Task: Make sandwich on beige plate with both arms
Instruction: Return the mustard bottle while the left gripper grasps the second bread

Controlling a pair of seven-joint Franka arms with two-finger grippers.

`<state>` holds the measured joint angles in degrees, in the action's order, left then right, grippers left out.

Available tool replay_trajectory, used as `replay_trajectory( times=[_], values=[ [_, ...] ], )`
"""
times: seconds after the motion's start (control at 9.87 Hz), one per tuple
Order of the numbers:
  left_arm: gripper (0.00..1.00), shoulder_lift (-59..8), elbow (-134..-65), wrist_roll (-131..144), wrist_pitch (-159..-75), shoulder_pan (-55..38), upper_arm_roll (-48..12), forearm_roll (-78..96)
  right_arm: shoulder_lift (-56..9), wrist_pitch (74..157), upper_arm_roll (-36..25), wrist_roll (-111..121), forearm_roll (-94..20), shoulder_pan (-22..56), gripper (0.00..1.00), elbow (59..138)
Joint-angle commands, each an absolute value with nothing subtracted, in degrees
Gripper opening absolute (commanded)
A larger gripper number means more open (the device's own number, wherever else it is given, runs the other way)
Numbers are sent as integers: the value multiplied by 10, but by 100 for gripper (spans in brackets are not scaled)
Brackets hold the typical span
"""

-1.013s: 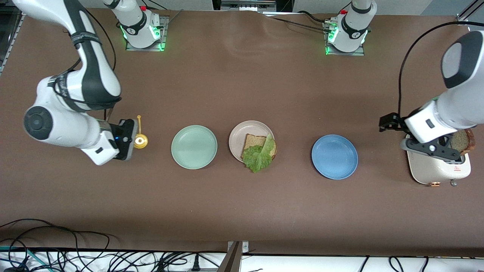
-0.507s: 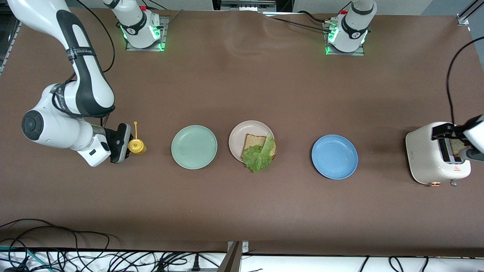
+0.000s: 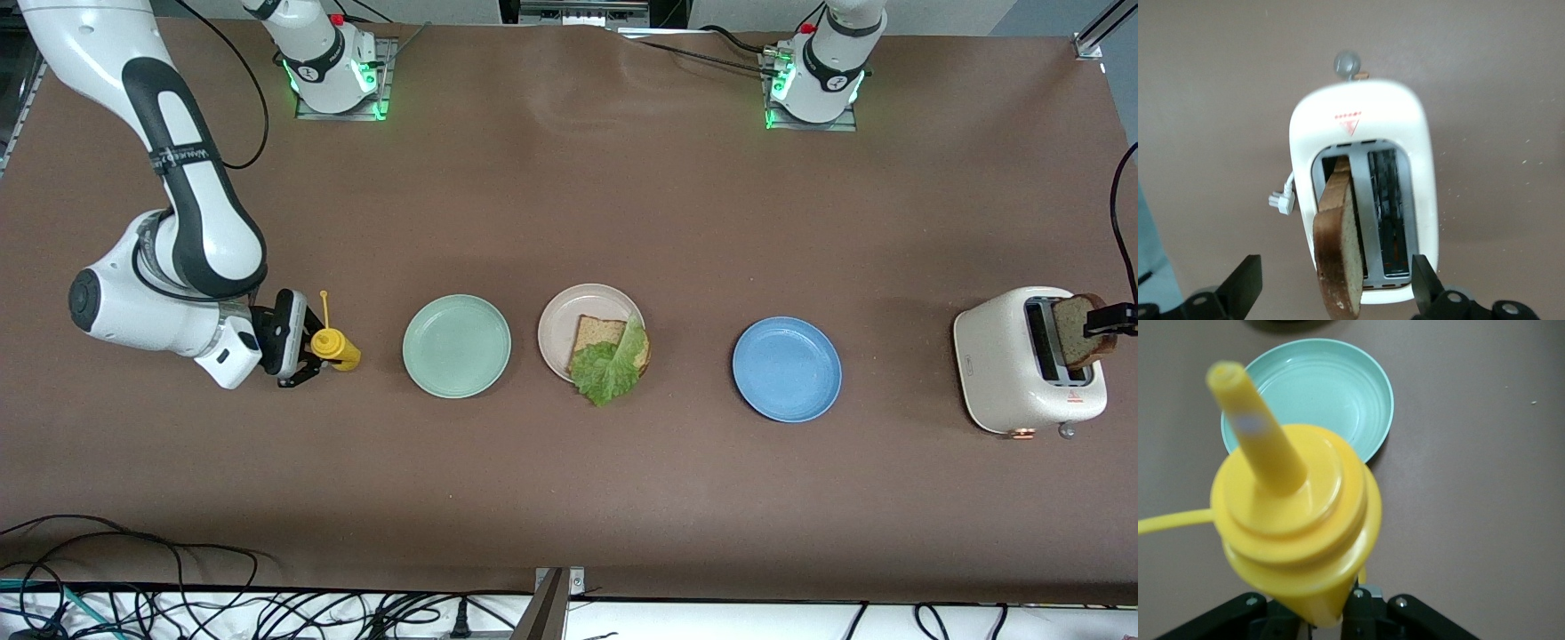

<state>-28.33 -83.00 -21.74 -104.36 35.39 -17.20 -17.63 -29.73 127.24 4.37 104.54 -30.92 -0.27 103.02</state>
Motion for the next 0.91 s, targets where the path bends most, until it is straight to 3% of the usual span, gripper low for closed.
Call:
replay_trajectory(
  times=[0.0, 0.3, 0.81],
  values=[
    [92, -298, -838, -214, -1050, 369, -178, -169, -306, 1271, 48, 1094, -346, -16, 0, 1044],
    [1, -301, -844, -138, -1017, 367, -179, -164, -313, 1267, 49, 1093, -365, -18, 0, 1058],
    [0, -297, -837, -122, -998, 363, -184, -165, -325, 1257, 48, 1111, -380, -19, 0, 1059]
  ],
)
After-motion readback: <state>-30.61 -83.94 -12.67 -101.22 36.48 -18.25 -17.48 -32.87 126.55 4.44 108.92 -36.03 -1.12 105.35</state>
